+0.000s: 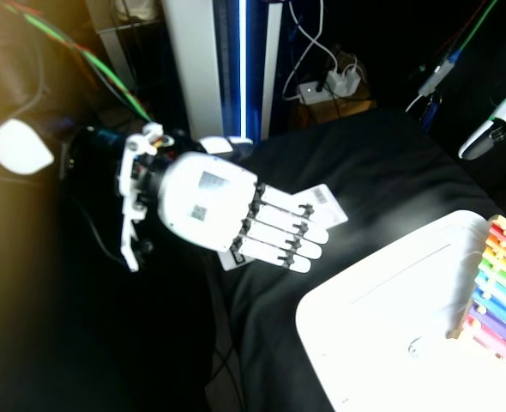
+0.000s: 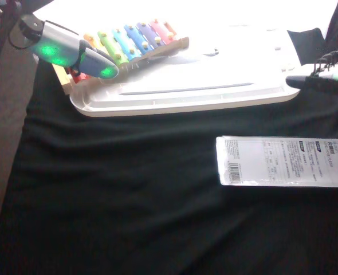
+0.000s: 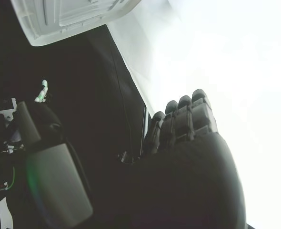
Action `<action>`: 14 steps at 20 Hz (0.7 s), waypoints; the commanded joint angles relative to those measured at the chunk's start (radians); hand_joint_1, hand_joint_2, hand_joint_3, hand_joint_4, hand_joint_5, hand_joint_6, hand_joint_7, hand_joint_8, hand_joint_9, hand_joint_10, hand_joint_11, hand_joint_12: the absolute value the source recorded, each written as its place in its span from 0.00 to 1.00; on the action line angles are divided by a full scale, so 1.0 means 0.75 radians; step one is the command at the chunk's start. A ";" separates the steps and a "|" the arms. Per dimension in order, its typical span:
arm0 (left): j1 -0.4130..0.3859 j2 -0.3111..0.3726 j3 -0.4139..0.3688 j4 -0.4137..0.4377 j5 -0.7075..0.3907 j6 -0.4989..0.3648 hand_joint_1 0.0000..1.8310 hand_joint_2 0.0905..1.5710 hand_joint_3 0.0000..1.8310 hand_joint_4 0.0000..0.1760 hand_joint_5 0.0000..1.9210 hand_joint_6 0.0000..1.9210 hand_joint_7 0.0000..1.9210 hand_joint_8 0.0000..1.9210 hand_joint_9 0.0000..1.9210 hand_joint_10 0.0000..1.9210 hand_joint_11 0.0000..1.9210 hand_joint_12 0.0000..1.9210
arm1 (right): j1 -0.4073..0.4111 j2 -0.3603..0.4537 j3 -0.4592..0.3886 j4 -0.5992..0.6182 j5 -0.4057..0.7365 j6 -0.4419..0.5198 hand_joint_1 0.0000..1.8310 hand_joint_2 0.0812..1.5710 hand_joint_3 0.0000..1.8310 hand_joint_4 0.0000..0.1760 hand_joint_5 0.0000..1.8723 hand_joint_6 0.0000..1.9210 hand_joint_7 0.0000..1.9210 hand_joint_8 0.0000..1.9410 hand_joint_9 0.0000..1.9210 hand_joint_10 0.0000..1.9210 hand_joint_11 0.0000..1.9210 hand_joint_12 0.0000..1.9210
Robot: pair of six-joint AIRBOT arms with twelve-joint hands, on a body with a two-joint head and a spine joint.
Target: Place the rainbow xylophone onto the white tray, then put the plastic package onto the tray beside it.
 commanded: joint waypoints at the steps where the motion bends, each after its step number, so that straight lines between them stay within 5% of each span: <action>1: -0.021 0.011 -0.005 -0.021 -0.143 0.000 0.49 0.44 0.01 0.13 0.00 0.00 0.01 0.00 0.00 0.00 0.00 0.00 | 0.020 -0.001 0.006 0.060 0.095 0.010 0.27 0.38 0.00 0.00 0.00 0.00 0.00 0.00 0.00 0.00 0.00 0.03; 3: -0.021 0.010 -0.006 -0.020 -0.144 0.000 0.48 0.44 0.00 0.10 0.00 0.00 0.01 0.00 0.00 0.00 0.00 0.00 | 0.038 -0.013 0.009 0.025 0.063 0.010 0.25 0.37 0.00 0.00 0.00 0.00 0.00 0.00 0.00 0.00 0.00 0.00; 4: -0.020 0.010 -0.009 -0.015 -0.145 0.000 0.48 0.44 0.00 0.13 0.00 0.00 0.01 0.00 0.00 0.00 0.00 0.00 | 0.059 -0.027 0.015 -0.010 0.031 0.010 0.22 0.37 0.00 0.05 0.00 0.00 0.00 0.00 0.00 0.00 0.01 0.01; 6: -0.021 0.010 -0.012 -0.009 -0.144 0.000 0.46 0.43 0.00 0.27 0.00 0.00 0.01 0.00 0.00 0.00 0.00 0.00 | 0.081 -0.039 0.018 -0.053 -0.006 0.010 0.24 0.37 0.00 0.00 0.00 0.00 0.00 0.00 0.00 0.00 0.07 0.03; 10: -0.020 0.010 -0.016 -0.007 -0.144 0.006 0.42 0.43 0.00 0.24 0.00 0.00 0.01 0.00 0.00 0.00 0.00 0.00 | 0.097 -0.080 0.044 -0.084 -0.045 0.010 0.19 0.37 0.00 0.00 0.00 0.00 0.00 0.00 0.00 0.00 0.08 0.03; 14: -0.017 0.009 -0.025 -0.007 -0.138 0.023 0.38 0.45 0.01 0.42 0.00 0.00 0.00 0.00 0.00 0.00 0.00 0.00 | 0.120 -0.135 0.071 -0.128 -0.099 0.010 0.21 0.37 0.00 0.00 0.00 0.00 0.00 0.00 0.00 0.00 0.02 0.01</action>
